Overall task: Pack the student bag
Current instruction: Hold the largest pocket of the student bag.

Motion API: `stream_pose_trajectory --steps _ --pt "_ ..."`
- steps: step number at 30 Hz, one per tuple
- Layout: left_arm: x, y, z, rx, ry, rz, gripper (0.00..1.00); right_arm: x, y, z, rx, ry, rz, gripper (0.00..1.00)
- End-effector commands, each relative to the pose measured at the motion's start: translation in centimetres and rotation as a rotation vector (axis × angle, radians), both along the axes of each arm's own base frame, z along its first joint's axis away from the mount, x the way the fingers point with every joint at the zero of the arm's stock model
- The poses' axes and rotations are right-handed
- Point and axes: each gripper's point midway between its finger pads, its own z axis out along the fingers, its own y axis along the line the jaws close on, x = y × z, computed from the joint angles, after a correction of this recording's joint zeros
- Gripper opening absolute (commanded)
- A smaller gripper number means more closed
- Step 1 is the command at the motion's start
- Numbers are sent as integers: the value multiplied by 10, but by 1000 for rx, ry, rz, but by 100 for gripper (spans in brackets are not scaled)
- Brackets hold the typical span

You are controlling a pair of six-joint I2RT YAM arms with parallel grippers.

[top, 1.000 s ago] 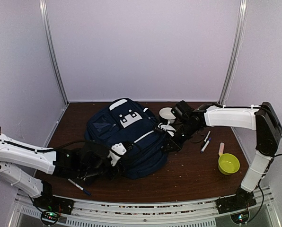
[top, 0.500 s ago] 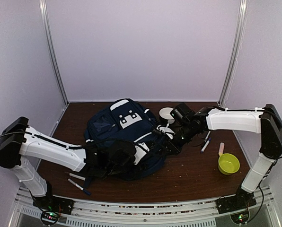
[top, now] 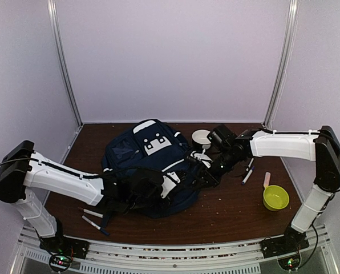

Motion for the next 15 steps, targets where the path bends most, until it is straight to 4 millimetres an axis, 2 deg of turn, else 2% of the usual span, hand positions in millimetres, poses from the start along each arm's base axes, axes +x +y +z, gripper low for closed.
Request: stream_pose_trajectory --steps 1,5,11,13,15 --pt "4 12 18 -3 -46 13 0 25 -25 -1 -17 22 -65 0" --pt "2 24 19 10 -57 17 0 59 -45 -12 -48 11 -144 0" --pt "-5 32 18 12 -25 5 0 106 -47 -19 -69 -31 -213 0" --pt "-10 33 18 8 -3 -8 0 116 -45 -23 -82 -31 -226 0" --pt "-12 35 16 12 13 -6 0 115 -42 -18 -64 -6 -219 0"
